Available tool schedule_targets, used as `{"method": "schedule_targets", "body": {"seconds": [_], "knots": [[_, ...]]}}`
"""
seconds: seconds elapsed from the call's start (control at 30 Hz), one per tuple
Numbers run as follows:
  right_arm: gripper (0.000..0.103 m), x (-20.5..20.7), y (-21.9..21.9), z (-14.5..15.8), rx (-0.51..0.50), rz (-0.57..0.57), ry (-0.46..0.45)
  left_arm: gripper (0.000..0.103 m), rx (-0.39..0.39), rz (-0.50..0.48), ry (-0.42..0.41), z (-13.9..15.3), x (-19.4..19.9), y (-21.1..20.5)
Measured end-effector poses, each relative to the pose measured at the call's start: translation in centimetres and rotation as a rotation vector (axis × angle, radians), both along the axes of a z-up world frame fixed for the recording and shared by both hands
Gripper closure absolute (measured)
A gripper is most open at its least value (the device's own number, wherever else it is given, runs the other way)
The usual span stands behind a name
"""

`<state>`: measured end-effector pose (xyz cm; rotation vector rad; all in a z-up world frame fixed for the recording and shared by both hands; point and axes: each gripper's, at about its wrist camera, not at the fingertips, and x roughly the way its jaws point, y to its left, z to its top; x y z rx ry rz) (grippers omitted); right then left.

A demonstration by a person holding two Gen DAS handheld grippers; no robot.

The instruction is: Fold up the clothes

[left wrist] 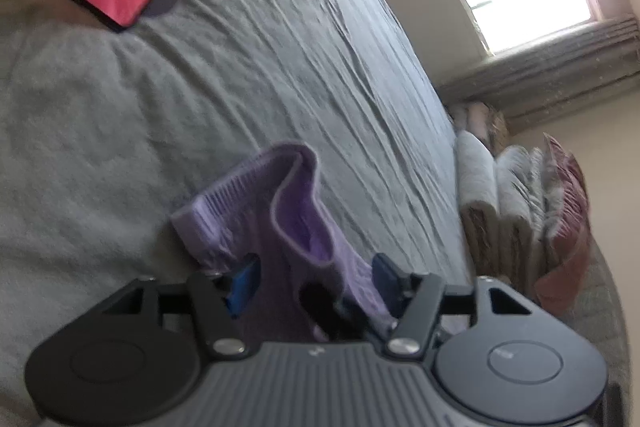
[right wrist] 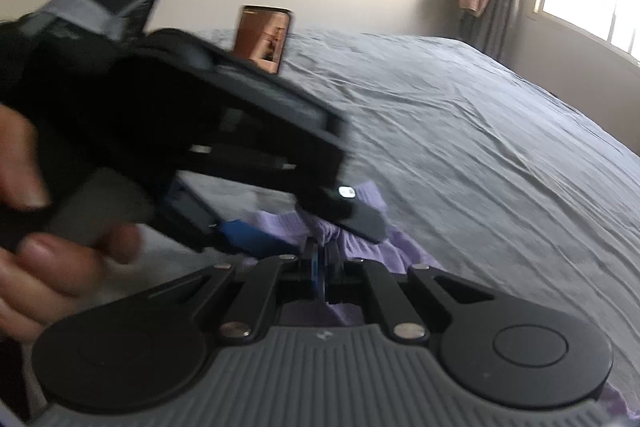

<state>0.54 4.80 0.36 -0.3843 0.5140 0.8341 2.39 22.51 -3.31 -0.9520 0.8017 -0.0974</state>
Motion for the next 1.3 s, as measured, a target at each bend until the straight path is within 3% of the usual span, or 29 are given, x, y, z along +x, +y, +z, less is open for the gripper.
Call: {"method": "schedule_targets", "body": {"seconds": [0.1,0.13,0.23,0.3,0.33,0.6,0.73,0.87,0.9,0.97,1.1,1.3], "knots": [[0.101,-0.8,0.2,-0.2,0.000,-0.001,-0.005,0.095,0.070,0.038,0.029,-0.1,0.0,-0.2],[0.101,-1.0,0.1,-0.4,-0.007,-0.010,-0.011,0.097,0.086,0.047,0.043,-0.1,0.0,-0.2],[0.090,-1.7,-0.5,-0.8,-0.038,-0.045,-0.039,0.097,0.130,0.084,0.042,0.4,-0.3,-0.1],[0.071,-2.7,-1.6,-1.1,-0.072,-0.088,-0.085,0.097,0.140,0.094,0.023,0.8,-0.9,0.7],[0.066,-3.0,-2.2,-1.4,-0.088,-0.104,-0.102,0.097,0.143,0.097,0.014,1.1,-1.0,0.8],[0.066,-4.3,-5.2,-3.5,-0.208,-0.186,-0.176,0.097,0.119,0.119,-0.034,2.0,-1.4,0.9],[0.066,-5.3,-4.9,-4.0,-0.232,-0.165,-0.208,0.097,0.091,0.140,-0.077,2.7,-1.5,0.5],[0.069,-6.1,-4.3,-4.7,-0.288,-0.175,-0.303,0.097,0.108,0.165,-0.085,3.0,-1.6,-0.1],[0.089,-5.8,-4.3,-5.1,-0.323,-0.198,-0.329,0.097,0.118,0.174,-0.084,3.0,-1.7,-0.2],[0.103,-4.7,-5.0,-5.7,-0.383,-0.259,-0.344,0.097,0.162,0.187,-0.078,3.3,-1.9,-0.5],[0.103,-3.2,-7.9,-6.0,-0.448,-0.369,-0.354,0.098,0.229,0.189,-0.054,3.3,-1.7,-0.8],[0.102,-1.5,-12.5,-6.7,-0.552,-0.462,-0.405,0.098,0.220,0.178,-0.027,2.4,-1.4,-0.5]]}}
